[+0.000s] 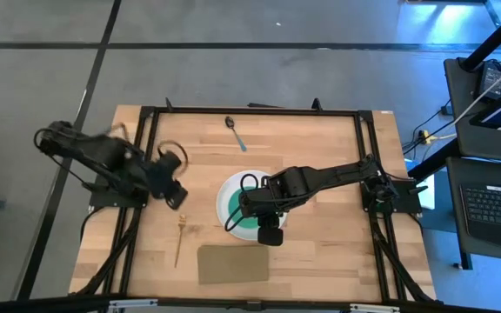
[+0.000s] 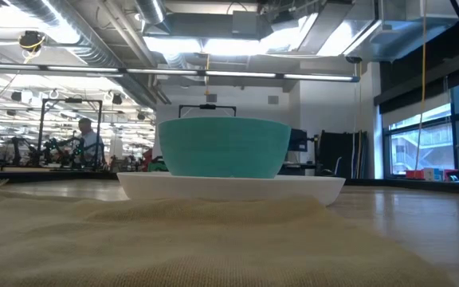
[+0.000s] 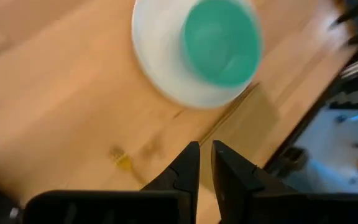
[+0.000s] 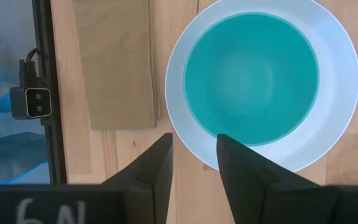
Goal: Set table place
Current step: Put the gold fork on the left side of the white plate
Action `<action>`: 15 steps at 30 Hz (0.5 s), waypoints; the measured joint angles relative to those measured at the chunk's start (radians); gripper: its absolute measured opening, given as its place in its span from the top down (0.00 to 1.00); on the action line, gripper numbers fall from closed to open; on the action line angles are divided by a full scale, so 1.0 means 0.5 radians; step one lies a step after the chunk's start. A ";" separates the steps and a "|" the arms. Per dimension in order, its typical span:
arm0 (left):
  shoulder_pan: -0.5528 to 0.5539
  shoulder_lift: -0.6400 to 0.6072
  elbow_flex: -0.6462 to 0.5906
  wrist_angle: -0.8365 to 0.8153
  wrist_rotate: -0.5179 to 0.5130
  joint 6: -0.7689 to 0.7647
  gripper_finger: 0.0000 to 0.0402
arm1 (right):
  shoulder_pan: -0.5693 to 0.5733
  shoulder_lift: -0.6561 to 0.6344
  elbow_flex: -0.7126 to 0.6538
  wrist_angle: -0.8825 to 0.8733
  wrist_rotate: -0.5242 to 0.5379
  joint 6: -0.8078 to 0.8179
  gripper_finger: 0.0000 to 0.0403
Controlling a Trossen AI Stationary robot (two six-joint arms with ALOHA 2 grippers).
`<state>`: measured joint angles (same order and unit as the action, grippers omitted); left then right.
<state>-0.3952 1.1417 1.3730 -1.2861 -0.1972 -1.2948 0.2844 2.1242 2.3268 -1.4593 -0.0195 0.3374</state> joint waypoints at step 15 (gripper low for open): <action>-0.379 0.396 -0.547 0.207 0.328 -0.481 0.91 | 0.005 0.000 0.000 0.006 0.000 0.056 0.69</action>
<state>-0.5849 1.3399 1.0995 -1.1828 -0.0333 -1.5353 0.2871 2.1242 2.3268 -1.4563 -0.0196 0.3656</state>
